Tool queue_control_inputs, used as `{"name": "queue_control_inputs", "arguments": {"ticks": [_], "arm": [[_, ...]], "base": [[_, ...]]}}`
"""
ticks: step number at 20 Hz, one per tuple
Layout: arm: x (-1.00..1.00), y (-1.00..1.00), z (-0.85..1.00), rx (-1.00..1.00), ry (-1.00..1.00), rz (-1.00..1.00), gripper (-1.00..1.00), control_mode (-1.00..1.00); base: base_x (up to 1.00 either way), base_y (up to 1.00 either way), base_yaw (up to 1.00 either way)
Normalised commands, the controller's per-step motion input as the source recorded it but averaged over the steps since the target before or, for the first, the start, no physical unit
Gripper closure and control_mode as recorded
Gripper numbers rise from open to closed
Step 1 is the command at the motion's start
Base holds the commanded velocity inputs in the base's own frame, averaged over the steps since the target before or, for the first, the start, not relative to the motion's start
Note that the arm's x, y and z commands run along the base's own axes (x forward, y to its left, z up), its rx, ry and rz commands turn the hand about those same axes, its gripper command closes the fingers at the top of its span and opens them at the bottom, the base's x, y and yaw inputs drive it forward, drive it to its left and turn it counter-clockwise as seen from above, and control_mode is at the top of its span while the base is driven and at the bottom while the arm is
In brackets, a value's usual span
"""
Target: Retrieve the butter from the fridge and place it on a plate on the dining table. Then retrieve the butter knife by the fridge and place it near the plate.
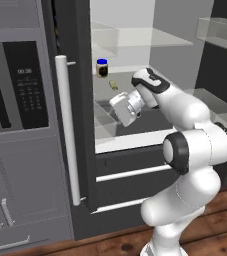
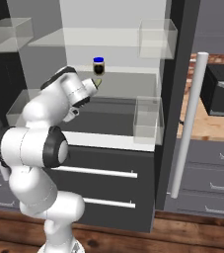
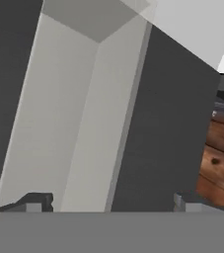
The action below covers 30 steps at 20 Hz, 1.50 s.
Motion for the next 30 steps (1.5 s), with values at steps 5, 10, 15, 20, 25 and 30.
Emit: {"name": "queue_control_inputs", "arguments": {"ticks": [5,10,15,20,25,30], "arm": [[0.00,0.32,0.00,0.13,0.00,-0.02,-1.00,-1.00],[0.00,0.36,0.00,0.14,0.00,-0.05,-1.00,-1.00],[0.00,0.38,-0.05,0.15,0.00,-0.04,-1.00,-1.00],[-0.04,0.37,-0.07,0.15,0.00,-0.02,-1.00,-1.00],[-0.12,0.42,-0.02,0.14,0.01,-0.02,-1.00,-1.00],[-0.13,0.37,0.00,0.14,0.02,0.00,-1.00,-1.00]], "base": [[0.00,0.00,0.00],[0.00,0.00,0.00],[0.00,0.00,0.00],[0.00,0.00,0.00],[0.00,0.00,0.00],[0.00,0.00,0.00]]}}
